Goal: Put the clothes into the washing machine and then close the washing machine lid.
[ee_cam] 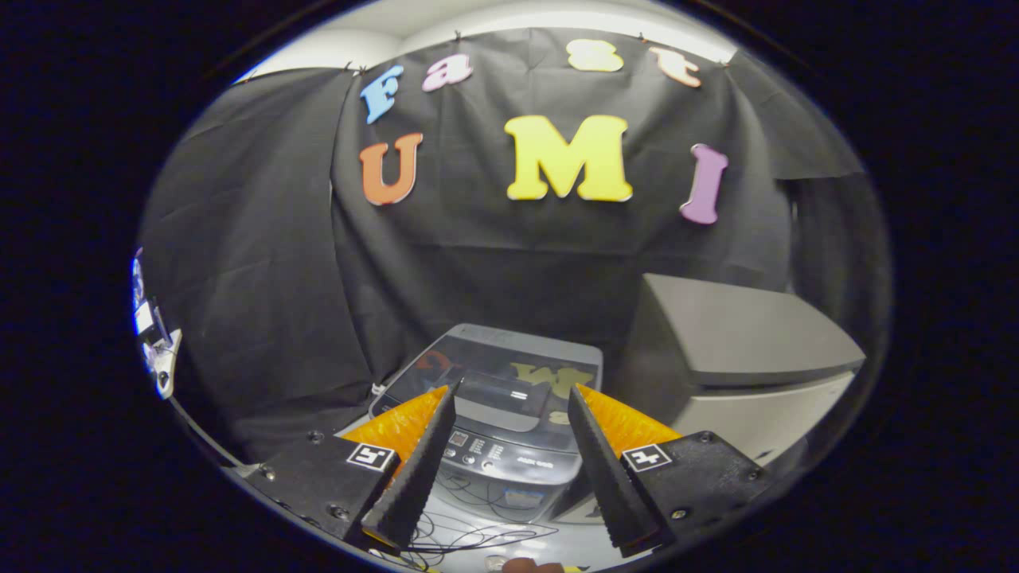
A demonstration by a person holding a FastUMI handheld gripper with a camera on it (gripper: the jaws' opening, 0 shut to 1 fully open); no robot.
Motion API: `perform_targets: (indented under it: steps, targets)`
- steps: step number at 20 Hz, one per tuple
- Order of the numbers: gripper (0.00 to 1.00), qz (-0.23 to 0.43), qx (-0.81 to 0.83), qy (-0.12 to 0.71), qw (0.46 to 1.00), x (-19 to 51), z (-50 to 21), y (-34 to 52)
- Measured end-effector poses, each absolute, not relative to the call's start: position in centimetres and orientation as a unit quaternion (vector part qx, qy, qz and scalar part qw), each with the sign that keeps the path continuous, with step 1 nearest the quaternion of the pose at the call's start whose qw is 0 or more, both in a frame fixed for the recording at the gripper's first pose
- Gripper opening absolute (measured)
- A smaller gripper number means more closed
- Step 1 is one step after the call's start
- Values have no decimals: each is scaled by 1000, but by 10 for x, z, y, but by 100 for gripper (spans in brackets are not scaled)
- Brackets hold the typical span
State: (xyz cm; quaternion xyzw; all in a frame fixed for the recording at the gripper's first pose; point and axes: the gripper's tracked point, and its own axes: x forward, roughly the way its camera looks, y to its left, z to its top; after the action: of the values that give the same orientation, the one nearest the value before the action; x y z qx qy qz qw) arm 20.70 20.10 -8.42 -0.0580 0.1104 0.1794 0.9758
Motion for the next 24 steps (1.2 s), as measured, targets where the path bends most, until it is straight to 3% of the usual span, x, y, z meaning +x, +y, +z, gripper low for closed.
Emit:
perform_targets:
  steps: [5,11,24]
  targets:
    - [90,111,-41,88,989,90,-44,108]
    - [90,28,-5,57,998,-1,-9,41]
    - [92,-2,5,28,1000,-33,-14,-13]
